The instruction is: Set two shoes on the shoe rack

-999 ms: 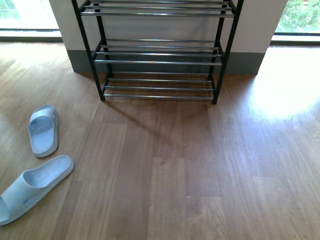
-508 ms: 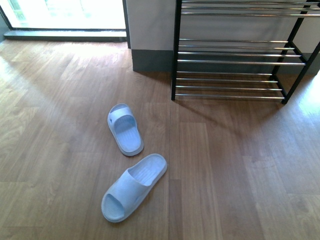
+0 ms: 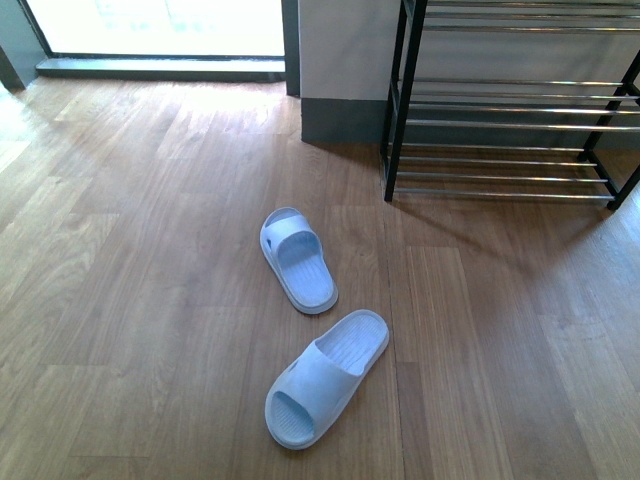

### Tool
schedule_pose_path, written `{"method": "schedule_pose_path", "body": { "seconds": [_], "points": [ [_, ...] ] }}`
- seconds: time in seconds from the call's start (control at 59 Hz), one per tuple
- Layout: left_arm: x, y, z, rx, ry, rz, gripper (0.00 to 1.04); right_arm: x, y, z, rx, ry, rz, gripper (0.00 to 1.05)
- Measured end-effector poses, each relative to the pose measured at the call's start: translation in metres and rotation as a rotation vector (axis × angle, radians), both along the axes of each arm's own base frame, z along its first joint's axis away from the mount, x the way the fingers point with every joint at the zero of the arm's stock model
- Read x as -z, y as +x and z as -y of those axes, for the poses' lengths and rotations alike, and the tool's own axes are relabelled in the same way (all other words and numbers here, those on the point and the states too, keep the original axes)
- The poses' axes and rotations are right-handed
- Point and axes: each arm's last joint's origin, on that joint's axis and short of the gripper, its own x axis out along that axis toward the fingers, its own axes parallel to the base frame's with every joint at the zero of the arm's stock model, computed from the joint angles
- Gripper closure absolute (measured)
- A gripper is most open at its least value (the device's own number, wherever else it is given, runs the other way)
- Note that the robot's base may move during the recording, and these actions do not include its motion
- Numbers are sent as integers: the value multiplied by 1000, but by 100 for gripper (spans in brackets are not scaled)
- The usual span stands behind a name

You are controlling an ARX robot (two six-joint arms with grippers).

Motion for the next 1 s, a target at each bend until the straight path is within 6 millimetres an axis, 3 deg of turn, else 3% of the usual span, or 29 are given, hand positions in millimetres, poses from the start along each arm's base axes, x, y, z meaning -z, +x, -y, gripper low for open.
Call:
{"method": "schedule_pose_path", "body": {
  "seconds": [0.999],
  "points": [
    [0, 0, 0, 0, 0, 0, 9, 0, 0, 0, 0, 0, 0, 9]
  ]
}}
